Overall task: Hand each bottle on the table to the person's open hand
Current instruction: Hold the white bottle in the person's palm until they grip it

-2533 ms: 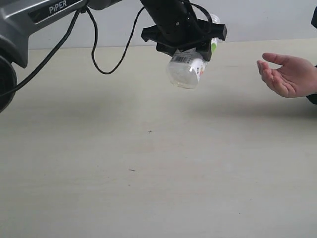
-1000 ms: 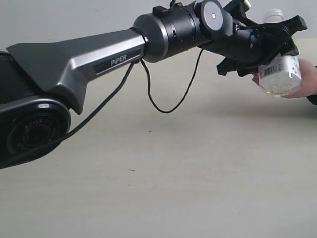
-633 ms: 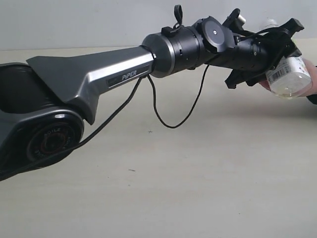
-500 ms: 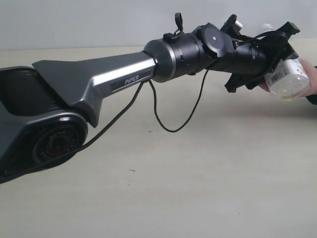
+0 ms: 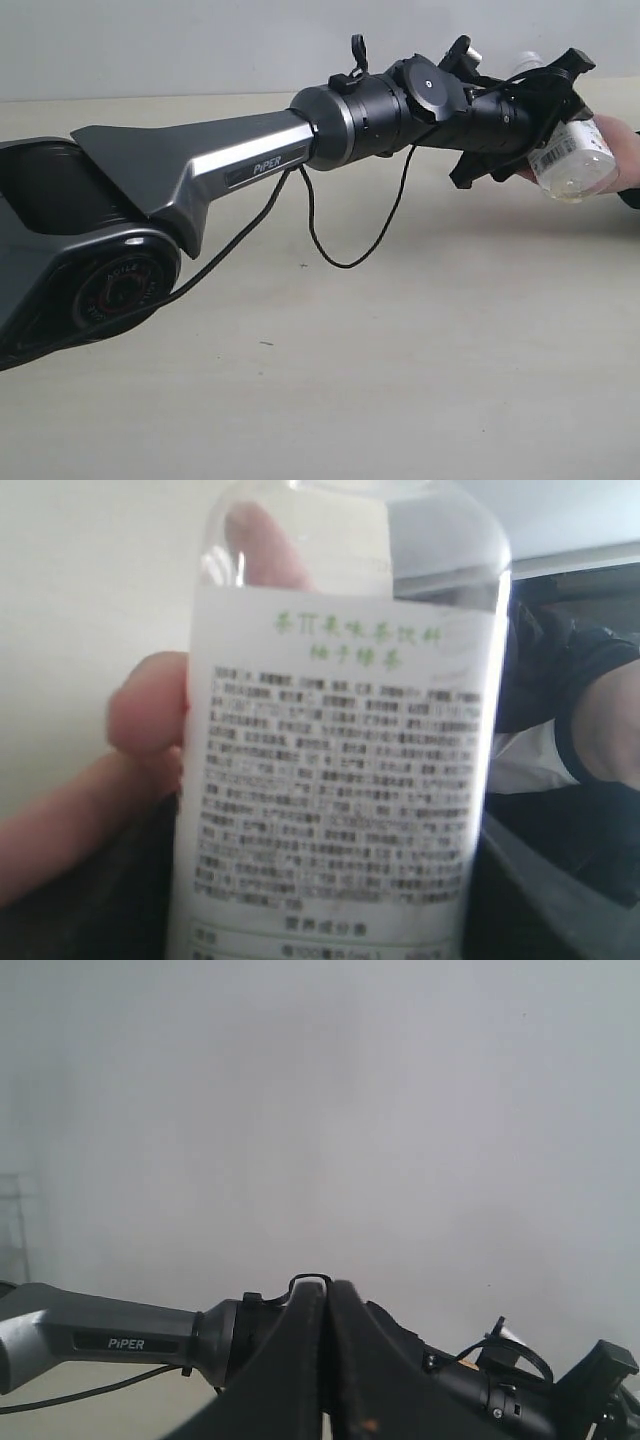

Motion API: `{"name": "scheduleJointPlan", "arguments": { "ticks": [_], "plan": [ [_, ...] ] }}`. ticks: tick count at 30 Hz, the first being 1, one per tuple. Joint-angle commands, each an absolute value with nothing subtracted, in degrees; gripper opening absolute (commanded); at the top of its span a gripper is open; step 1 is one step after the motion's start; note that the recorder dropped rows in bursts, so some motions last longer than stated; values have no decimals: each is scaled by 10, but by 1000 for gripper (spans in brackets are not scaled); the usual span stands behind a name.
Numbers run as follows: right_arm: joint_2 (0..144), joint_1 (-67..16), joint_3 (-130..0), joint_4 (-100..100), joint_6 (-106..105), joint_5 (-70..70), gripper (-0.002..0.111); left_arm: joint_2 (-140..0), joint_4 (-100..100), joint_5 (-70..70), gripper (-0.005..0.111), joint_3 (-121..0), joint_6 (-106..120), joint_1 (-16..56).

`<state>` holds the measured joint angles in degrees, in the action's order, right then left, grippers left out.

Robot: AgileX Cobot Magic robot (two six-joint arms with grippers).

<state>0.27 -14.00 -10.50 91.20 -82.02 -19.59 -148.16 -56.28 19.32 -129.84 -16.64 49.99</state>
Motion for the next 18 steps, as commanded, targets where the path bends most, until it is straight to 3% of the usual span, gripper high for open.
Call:
{"name": "scheduleJointPlan", "arguments": {
  "ticks": [1,11,18],
  "plan": [
    [0,-140,-103,908,-818,-201,0,-1481,-571,181,67,-1302,-165,498],
    [0,-140,-103,908,-818,-201,0,-1481,-578,180,83,-1302,-138,498],
    [0,-140,-103,908,-818,-202,0,-1467,-575,200,86,-1302,-126,495]
  ]
}}
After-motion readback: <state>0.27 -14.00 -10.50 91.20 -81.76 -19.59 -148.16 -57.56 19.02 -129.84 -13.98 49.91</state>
